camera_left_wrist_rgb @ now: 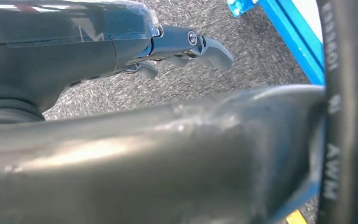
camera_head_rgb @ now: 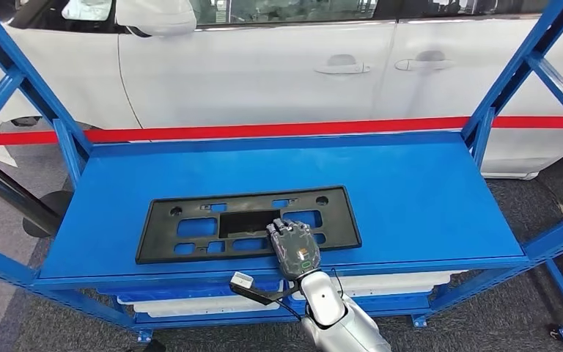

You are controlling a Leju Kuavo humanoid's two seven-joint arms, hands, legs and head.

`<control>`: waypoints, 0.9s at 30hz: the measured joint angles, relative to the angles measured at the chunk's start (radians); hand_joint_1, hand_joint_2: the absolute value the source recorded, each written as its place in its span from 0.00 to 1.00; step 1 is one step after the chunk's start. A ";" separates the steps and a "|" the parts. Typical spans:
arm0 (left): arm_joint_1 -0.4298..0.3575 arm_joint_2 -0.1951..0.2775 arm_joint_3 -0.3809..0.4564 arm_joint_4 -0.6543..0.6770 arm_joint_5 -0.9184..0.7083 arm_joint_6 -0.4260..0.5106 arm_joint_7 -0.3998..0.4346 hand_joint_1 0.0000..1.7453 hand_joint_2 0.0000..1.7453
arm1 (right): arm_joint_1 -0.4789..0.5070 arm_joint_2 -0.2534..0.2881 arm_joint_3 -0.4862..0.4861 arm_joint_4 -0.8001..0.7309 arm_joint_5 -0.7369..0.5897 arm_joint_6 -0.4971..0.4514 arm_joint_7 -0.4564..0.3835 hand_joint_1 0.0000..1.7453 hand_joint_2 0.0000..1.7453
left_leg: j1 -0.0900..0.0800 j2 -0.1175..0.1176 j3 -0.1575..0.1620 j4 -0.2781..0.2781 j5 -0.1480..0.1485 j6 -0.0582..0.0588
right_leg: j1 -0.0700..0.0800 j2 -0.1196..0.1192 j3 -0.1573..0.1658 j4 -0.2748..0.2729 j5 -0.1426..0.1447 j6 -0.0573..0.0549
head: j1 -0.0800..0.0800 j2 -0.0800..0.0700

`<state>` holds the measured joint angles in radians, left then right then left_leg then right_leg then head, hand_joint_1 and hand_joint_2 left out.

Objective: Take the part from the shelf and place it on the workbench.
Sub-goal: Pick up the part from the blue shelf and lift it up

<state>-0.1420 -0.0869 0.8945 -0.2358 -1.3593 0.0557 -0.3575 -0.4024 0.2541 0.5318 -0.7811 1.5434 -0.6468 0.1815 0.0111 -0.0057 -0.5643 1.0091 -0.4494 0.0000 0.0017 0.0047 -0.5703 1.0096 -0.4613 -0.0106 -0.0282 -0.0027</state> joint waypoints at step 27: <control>0.062 -0.012 0.044 0.000 0.106 0.043 -0.075 0.00 0.00 | 0.312 -0.052 -0.007 -0.627 -1.235 0.109 -0.656 1.00 1.00 | 0.013 0.005 -0.001 0.060 -0.031 -0.030 | -0.004 -0.004 0.021 -0.005 -0.010 -0.013 | 0.000 0.000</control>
<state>-0.0802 -0.0984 0.9384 -0.2358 -1.2530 0.0983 -0.4325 -0.0901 0.2017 0.5250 -1.4084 0.3083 -0.5374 -0.4747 0.0237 -0.0007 -0.5653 1.0691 -0.4799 -0.0299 -0.0026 0.0011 -0.5497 1.0046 -0.4712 -0.0238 -0.0281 -0.0027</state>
